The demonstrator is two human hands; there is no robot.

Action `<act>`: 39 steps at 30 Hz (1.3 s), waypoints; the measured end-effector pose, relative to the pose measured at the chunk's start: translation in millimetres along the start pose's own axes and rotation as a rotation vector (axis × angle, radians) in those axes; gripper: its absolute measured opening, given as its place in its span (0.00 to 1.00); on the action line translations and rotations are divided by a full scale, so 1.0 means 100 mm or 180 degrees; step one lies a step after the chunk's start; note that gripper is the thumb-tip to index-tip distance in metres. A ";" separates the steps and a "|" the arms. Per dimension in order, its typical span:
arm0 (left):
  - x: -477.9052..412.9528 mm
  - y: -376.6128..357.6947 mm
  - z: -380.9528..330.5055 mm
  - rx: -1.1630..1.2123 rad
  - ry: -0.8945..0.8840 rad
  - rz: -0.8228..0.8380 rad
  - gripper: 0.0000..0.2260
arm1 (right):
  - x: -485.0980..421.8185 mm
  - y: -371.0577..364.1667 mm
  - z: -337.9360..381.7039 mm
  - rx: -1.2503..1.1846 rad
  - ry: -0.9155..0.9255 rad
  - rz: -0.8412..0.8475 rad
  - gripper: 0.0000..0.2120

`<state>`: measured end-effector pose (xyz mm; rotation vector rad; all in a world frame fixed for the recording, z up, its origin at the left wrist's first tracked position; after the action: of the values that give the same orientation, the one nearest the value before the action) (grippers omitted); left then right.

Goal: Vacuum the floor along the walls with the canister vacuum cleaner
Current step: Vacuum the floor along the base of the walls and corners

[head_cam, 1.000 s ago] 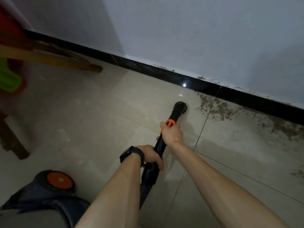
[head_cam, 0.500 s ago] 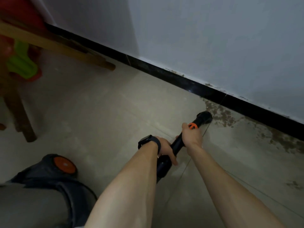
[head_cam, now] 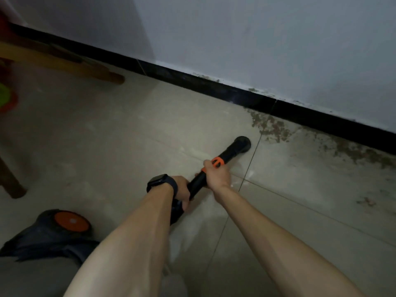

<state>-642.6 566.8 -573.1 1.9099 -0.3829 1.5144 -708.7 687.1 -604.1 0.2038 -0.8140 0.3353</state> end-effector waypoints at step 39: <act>0.21 0.21 1.23 -0.1637 0.0274 -0.1250 0.07 | 0.45 -0.49 -0.34 -0.1812 -0.1255 0.0728 0.09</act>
<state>-557.1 475.1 -560.3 1.4098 -0.2999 1.1027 -639.0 661.4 -595.6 -0.3707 -1.2929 0.2675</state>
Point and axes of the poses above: each hand's wrist, its own x-axis away from the middle knuckle, its own y-axis out of the back of the hand, z = x × y, the point moved 2 cm from there along -x, towards the middle knuckle, and after that the axes turned 4 degrees about x, right-handed, at the moved point
